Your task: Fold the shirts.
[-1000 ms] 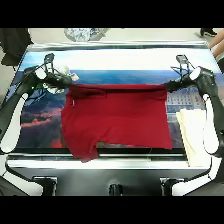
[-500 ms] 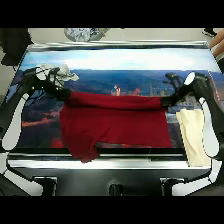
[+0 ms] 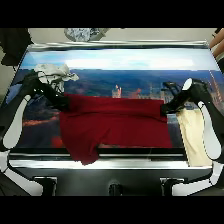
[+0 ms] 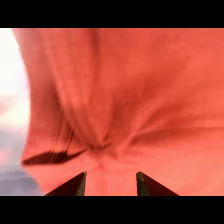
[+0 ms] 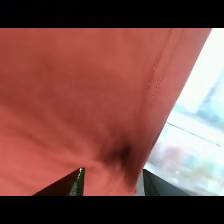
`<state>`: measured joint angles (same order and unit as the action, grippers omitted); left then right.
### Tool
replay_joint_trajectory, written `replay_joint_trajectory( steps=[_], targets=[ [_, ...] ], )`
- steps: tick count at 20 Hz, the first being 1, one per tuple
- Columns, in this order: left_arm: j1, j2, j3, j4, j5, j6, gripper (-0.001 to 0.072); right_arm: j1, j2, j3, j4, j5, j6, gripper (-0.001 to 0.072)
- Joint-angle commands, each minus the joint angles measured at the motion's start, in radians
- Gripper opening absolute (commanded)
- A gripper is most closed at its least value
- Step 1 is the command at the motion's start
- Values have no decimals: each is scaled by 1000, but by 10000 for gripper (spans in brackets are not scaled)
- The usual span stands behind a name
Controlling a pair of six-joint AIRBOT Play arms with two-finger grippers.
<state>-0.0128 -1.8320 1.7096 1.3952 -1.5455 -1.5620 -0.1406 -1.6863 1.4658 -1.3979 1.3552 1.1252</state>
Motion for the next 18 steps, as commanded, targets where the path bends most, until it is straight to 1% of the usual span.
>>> replay_joint_trajectory(
  steps=[1,2,3,4,6,8,9,10,11,14,18],
  targets=[
    [51,63,10,-11,-69,7,413,-72,74,49,17,82,-36,480],
    [69,89,-10,-48,-84,7,511,-106,100,48,21,130,-37,480],
    [84,121,-55,-100,-89,9,587,-135,117,38,24,177,-38,481],
    [89,156,-125,-133,-87,11,592,-151,132,14,24,220,-53,509],
    [77,256,-357,-137,-47,35,585,-148,172,-74,9,266,-108,518],
    [67,380,-627,-155,51,55,583,-148,217,-174,28,224,-109,518],
    [66,443,-748,-187,99,80,582,-148,236,-219,28,204,-109,517],
    [67,497,-842,-204,133,101,582,-148,248,-249,28,196,-109,516],
    [67,547,-924,-204,169,102,582,-148,259,-274,28,194,-114,516],
    [66,629,-1055,-224,214,123,581,-148,280,-296,21,191,-129,516],
    [23,636,-1123,-316,324,122,574,-148,282,-324,-6,198,-131,516]
  ],
)
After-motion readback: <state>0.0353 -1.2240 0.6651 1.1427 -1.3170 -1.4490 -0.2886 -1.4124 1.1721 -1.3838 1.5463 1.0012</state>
